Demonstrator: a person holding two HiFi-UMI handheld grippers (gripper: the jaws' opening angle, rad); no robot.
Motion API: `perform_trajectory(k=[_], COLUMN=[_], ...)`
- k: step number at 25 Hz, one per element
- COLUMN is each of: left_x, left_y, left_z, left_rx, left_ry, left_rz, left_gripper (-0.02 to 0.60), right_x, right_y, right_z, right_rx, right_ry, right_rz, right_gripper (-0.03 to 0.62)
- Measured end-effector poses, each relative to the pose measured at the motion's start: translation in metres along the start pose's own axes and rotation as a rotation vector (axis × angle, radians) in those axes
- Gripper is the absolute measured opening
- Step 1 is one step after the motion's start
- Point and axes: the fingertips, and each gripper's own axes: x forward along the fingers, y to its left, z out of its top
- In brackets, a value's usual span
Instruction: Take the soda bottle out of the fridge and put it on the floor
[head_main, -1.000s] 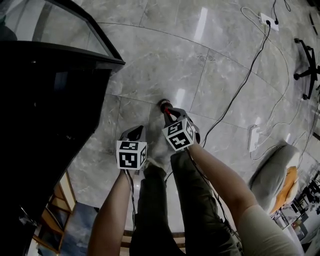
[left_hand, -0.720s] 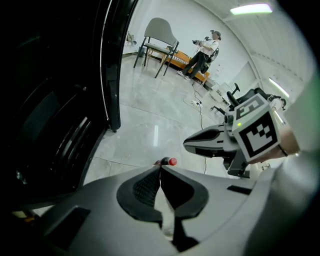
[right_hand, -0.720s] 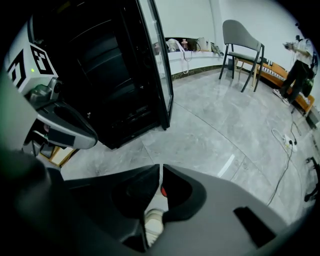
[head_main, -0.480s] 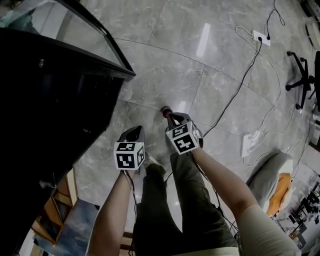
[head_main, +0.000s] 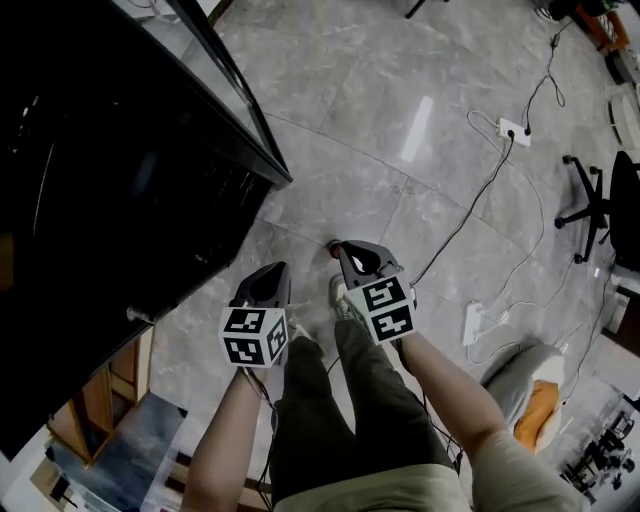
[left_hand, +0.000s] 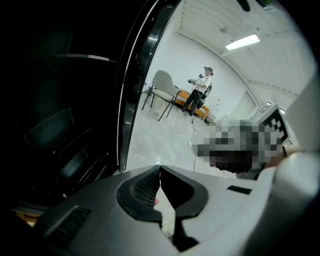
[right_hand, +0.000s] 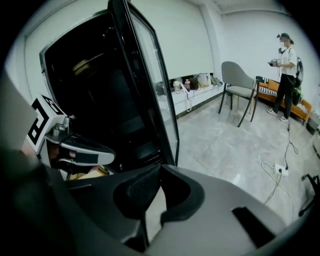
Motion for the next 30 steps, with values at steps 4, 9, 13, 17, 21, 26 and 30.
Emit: perform_trajectory(k=[4, 9, 13, 17, 21, 26, 30], left_x=[-0.057, -0.140, -0.202, -0.266, -0.332, -0.415, -0.477], left_y=[-0.018, -0.045, -0.066, -0.080, -0.089, -0.099, -0.113], left_z=[0.043, 0.103, 0.147, 0.183, 0.205, 0.228, 0.238], left_rx=[-0.029, -0.061, -0.026, 0.021, 0.081, 0.131, 0.167], left_ry=[-0.093, -0.254, -0.345, -0.431, -0.492, -0.590, -0.655], left_rz=[0.021, 0.023, 0.056, 0.080, 0.110, 0.173, 0.204], left_gripper=[0.006, 0.006, 0.006, 0.006, 0.006, 0.006, 0.006], right_x=[-0.059, -0.133, -0.194, -0.242, -0.290, -0.346, -0.385], right_y=[0.024, 0.056, 0.078, 0.109, 0.151, 0.206, 0.248], right_z=[0.062, 0.133, 0.192, 0.243, 0.281, 0.316, 0.335], right_rx=[-0.041, -0.059, -0.090, -0.143, -0.182, -0.264, -0.312], right_ry=[-0.091, -0.191, -0.305, -0.393, -0.469, -0.565, -0.623], right_rz=[0.026, 0.042, 0.044, 0.065, 0.108, 0.176, 0.230], right_gripper=[-0.003, -0.003, -0.005, -0.005, -0.005, -0.005, -0.005])
